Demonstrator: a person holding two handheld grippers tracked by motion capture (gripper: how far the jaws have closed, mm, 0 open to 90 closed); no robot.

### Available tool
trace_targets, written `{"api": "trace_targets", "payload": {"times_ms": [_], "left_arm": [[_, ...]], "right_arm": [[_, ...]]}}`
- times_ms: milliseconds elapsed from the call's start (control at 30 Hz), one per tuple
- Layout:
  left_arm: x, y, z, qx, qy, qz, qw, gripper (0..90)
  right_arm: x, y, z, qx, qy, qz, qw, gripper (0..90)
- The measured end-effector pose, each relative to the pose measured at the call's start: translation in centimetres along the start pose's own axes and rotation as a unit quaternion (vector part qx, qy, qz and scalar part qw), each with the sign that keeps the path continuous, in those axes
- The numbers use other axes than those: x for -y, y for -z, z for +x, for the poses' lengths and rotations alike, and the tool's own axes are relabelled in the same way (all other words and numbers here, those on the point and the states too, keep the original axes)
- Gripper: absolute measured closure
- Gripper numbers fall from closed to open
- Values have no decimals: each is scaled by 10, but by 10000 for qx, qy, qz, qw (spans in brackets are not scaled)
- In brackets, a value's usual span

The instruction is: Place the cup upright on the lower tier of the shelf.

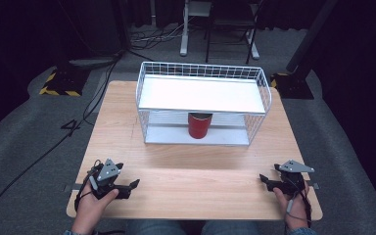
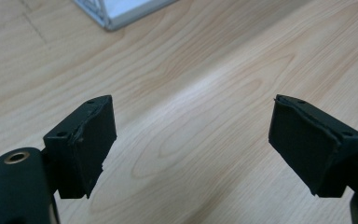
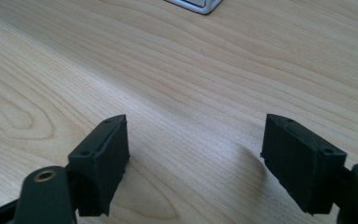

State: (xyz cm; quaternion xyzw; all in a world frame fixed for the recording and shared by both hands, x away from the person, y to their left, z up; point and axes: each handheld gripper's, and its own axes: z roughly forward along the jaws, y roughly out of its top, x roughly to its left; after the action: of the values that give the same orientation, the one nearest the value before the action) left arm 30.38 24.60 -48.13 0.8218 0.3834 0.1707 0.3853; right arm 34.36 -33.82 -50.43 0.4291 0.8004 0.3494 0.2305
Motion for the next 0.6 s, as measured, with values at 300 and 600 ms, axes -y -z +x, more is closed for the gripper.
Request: {"api": "trace_targets", "payload": {"times_ms": [300, 600], "left_arm": [[16, -9, 11, -88, 407, 343, 9985, 155], [21, -13, 11, -143, 181, 532, 9983, 150]], "right_arm": [[0, 0, 0, 11, 11, -2, 10000, 234], [0, 0, 1, 12, 21, -8, 10000, 234]]}}
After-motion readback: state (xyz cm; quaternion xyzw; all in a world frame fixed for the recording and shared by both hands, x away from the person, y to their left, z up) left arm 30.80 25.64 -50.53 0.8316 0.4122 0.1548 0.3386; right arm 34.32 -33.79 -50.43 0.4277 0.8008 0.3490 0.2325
